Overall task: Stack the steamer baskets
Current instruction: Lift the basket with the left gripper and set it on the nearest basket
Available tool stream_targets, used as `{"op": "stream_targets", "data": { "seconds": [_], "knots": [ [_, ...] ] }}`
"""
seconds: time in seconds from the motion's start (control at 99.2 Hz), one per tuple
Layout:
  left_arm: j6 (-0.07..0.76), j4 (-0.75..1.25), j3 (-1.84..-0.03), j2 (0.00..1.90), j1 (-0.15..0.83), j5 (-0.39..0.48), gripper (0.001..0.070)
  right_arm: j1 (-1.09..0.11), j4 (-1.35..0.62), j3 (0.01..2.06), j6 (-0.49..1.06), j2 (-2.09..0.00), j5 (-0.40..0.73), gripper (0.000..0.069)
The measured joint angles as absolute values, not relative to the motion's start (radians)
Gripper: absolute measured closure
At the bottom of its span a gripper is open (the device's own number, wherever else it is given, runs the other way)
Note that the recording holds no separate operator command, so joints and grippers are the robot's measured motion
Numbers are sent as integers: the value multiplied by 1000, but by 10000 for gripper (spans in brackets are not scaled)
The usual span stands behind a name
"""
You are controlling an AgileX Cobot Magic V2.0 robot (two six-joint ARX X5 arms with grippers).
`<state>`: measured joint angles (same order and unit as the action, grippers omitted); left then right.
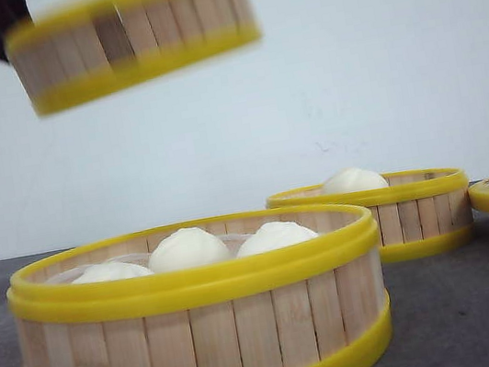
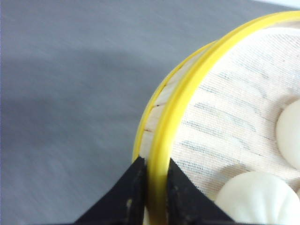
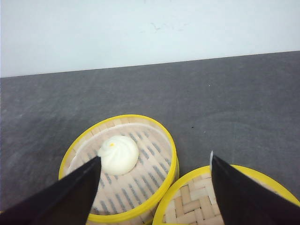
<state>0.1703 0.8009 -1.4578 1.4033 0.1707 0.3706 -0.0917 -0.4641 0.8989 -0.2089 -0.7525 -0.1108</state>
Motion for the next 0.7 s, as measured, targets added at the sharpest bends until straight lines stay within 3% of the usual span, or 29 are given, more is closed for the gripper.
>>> {"op": "stream_targets", "data": {
  "seconds": [0.232,0.464,0.696],
  "knots": [
    [122,942,-1458,1298,257,367,682,-92,-464,899,-206,-752,-105,234],
    [94,988,-1406,1298,373,215,682,-92,-461,899,-206,-752,-105,234],
    [95,911,-1291,1298,448,170,682,-92,-461,899,-206,-752,-105,234]
  ]
}}
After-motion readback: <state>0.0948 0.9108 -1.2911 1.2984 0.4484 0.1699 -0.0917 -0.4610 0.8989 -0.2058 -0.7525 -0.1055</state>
